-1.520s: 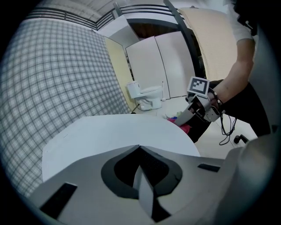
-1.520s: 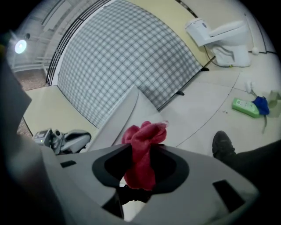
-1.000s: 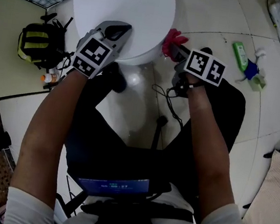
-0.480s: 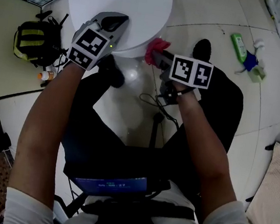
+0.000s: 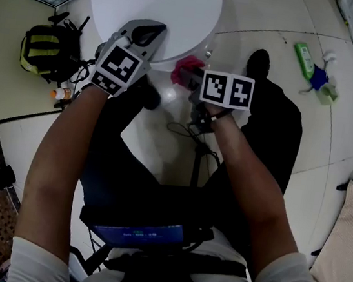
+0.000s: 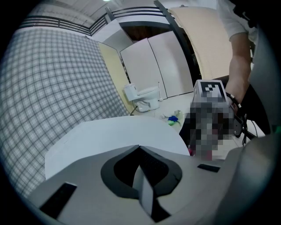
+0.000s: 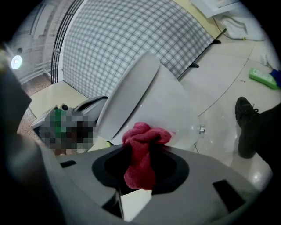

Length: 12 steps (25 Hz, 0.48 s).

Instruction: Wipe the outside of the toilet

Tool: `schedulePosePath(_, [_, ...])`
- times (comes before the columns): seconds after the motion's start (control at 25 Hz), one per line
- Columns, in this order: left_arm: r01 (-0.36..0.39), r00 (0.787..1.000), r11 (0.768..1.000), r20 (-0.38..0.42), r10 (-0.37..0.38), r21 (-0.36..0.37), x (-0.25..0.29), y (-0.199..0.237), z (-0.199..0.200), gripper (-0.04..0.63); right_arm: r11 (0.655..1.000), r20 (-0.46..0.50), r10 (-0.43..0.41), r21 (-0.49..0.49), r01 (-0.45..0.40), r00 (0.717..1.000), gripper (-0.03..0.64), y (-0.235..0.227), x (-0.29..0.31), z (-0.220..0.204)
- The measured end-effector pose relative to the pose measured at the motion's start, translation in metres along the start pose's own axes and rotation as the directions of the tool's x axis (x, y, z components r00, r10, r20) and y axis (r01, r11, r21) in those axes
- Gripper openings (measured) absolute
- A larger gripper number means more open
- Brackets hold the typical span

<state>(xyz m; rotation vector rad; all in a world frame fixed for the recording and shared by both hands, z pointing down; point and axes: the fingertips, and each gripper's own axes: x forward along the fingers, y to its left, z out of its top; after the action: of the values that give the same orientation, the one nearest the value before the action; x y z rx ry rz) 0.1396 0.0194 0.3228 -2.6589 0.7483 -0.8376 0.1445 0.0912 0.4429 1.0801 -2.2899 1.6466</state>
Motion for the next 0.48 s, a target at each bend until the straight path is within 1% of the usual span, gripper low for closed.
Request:
schedulePosePath(0.12, [-0.001, 1.000, 1.000, 0.001, 0.001, -0.014, -0.002, -0.001, -0.001, -0.014, 1.000, -0.027, 0.001, -0.005, -0.001, 1.000, 0.138, 0.005, 0.009, -0.008])
schedulePosePath(0.28, [-0.005, 1.000, 1.000, 0.000, 0.005, 0.002, -0.003, 0.000, -0.003, -0.014, 0.999, -0.066, 0.024, -0.020, -0.026, 0.998, 0.138, 0.016, 0.022, -0.020])
schedulePosePath(0.36, [-0.011, 1.000, 1.000, 0.003, 0.011, 0.002, -0.004, 0.000, -0.003, -0.014, 0.998, -0.086, 0.048, -0.028, -0.051, 0.995, 0.139, 0.026, 0.030, -0.028])
schedulePosePath(0.48, [-0.017, 1.000, 1.000, 0.007, 0.017, 0.011, -0.005, -0.001, -0.002, -0.015, 0.992, -0.113, 0.111, -0.053, -0.118, 0.987, 0.138, 0.049, 0.044, -0.038])
